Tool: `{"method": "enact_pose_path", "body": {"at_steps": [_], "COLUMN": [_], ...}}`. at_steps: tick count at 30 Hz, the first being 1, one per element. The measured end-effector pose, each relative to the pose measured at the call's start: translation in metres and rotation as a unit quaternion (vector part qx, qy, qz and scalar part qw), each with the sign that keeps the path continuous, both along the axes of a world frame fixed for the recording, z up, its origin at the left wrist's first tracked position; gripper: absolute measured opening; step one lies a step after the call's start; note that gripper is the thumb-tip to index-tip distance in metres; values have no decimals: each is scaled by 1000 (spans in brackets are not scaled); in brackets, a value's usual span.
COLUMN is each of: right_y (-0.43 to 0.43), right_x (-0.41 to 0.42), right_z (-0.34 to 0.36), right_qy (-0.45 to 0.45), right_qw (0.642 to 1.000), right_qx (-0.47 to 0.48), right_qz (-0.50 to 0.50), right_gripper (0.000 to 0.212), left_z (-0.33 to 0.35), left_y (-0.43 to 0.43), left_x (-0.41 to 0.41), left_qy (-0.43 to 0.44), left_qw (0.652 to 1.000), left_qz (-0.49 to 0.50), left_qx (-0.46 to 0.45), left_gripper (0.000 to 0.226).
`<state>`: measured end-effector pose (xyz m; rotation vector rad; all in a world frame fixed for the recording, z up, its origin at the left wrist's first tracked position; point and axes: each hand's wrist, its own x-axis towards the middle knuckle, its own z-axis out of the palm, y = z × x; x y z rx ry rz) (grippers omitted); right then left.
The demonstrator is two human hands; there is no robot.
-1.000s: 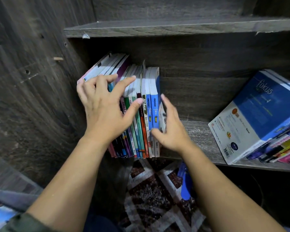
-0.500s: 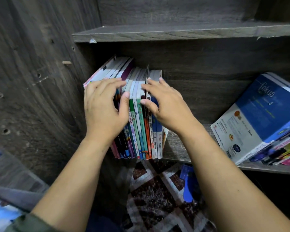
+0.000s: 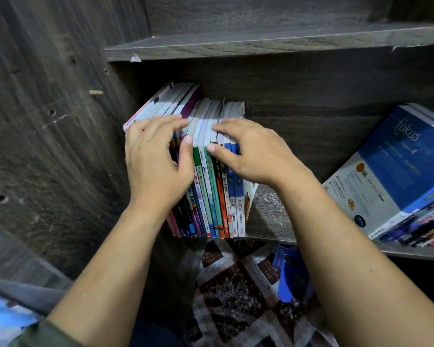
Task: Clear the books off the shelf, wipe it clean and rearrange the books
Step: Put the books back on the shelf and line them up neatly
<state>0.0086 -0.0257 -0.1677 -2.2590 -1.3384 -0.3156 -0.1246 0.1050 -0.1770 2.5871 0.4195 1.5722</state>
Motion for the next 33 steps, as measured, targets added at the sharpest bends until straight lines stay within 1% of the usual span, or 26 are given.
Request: {"method": "enact_pose_path", "body": {"at_steps": [4, 5, 7, 8, 9, 10, 11, 12, 13, 16, 17, 19, 21, 22, 26, 31, 33], "right_y": [0, -1, -7, -11, -14, -15, -15, -13, -11, -8, -9, -13, -16, -17, -20, -33, -45], "right_x": [-3, -4, -5, -6, -7, -7, -7, -8, -9, -10, -10, -10, -10, -11, -14, -11, -7], "right_z": [2, 1, 2, 3, 5, 5, 4, 1, -3, -12, -14, -15, -20, -23, -34, -34, -30], "right_qy": [3, 13, 62, 94, 119, 132, 135, 133, 130, 121, 114, 105, 110, 116, 118, 66, 39], "right_qw": [997, 998, 998, 995, 991, 989, 989, 990, 991, 992, 992, 994, 994, 993, 992, 998, 999], "right_qx": [-35, -33, 2, 15, 13, -5, -24, -33, -23, 38, 40, 23, 18, 24, 47, 11, -14], "right_qz": [-64, -56, 1, 36, 59, 67, 58, 41, 27, 24, 24, 17, 12, 14, 5, -11, -33], "right_gripper": [61, 61, 61, 68, 78, 90, 96, 97, 94, 86, 87, 97, 107, 109, 100, 105, 97], "left_z": [1, 0, -1, -2, -3, -4, -5, -5, -5, -5, -5, -4, -5, -6, -11, -14, -14], "left_y": [-3, -3, -4, -4, -4, -4, -4, -4, -4, -4, -4, -5, -8, -9, -14, -20, -25], "left_x": [0, 0, -1, -1, -1, -1, -1, -2, -3, -6, -6, -7, -6, -6, 2, 6, 6], "left_qy": [-1, 1, 10, 18, 28, 38, 49, 59, 70, 92, 98, 117, 146, 163, 212, 215, 218], "left_qw": [1000, 1000, 1000, 1000, 1000, 999, 999, 998, 997, 995, 995, 992, 987, 983, 968, 966, 965], "left_qz": [0, 0, 2, 3, 5, 9, 13, 17, 20, 23, 26, 35, 50, 59, 108, 130, 135], "left_qx": [-2, -1, -3, -5, -4, 0, 5, 8, 9, 13, 14, 19, 37, 50, 75, 68, 63], "left_gripper": [26, 27, 28, 30, 31, 33, 36, 39, 42, 53, 55, 61, 69, 75, 97, 100, 100]}}
